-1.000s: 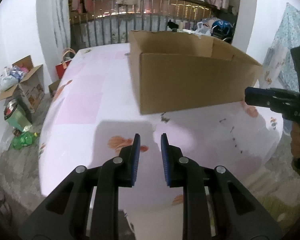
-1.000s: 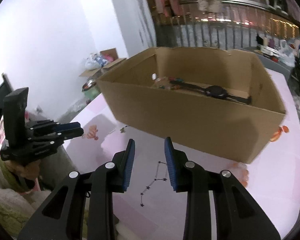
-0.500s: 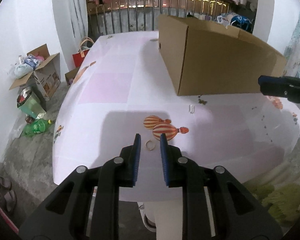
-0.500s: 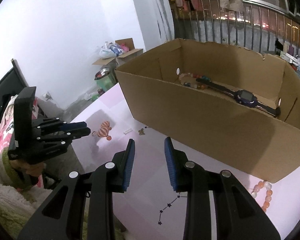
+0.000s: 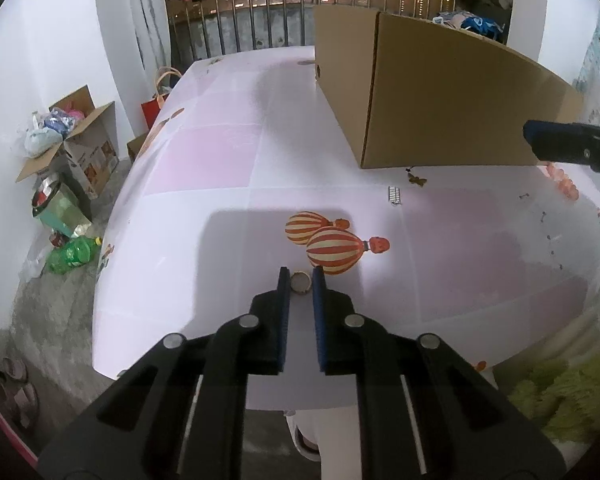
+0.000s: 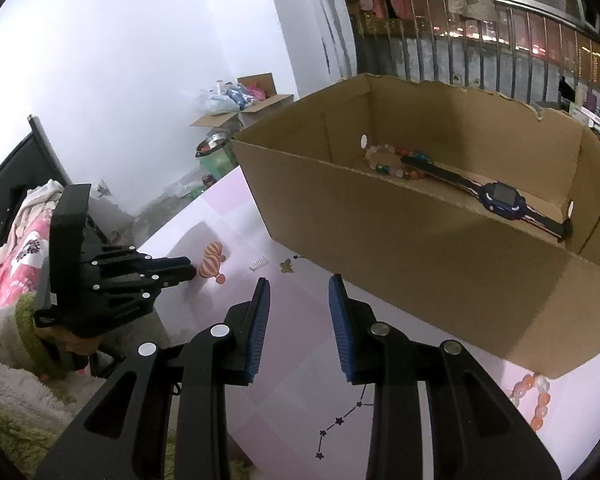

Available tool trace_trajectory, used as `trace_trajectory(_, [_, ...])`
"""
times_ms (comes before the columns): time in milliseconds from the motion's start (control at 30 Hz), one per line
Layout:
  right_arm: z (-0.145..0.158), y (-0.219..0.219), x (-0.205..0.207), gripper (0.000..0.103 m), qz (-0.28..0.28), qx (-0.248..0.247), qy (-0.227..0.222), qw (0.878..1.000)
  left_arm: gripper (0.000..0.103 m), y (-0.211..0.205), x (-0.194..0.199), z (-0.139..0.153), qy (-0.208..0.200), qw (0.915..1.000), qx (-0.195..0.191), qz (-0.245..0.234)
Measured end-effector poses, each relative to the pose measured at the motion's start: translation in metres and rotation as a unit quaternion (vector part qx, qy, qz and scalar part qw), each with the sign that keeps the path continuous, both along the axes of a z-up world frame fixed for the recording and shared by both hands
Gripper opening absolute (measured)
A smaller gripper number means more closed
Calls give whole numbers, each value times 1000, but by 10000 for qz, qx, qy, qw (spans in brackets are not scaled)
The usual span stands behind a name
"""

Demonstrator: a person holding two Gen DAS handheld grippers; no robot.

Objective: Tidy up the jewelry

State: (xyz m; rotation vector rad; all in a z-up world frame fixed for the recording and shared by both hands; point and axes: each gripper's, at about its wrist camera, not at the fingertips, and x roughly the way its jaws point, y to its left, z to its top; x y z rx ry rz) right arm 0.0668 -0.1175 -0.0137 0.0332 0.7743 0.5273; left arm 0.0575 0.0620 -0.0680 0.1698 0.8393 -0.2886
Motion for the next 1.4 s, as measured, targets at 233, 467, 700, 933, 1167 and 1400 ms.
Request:
trace_trajectory(233, [3, 24, 8, 30, 438, -76, -88, 9990, 10, 2, 3, -1, -72, 10000, -9, -6])
trace_trajectory(467, [-2, 63, 19, 30, 1060, -389, -183, 9934, 10, 4, 7, 0, -98, 9999, -113, 25])
trace_trajectory(700, [-25, 89, 36, 25, 1381, -881, -102, 9864, 10, 5, 7, 0, -85, 9997, -208, 41])
trace_trajectory(933, [-36, 94, 42, 24, 1413, -1127, -77, 9835, 10, 6, 6, 1, -39, 9995, -313, 51])
trace_trajectory(1167, [-43, 94, 44, 21, 1523, -1196, -39, 9811, 10, 7, 6, 1, -34, 9994, -340, 50])
trace_trajectory(1400, [-42, 100, 47, 15, 1682, -1185, -18, 9786, 10, 8, 5, 2, -47, 9993, -367, 46])
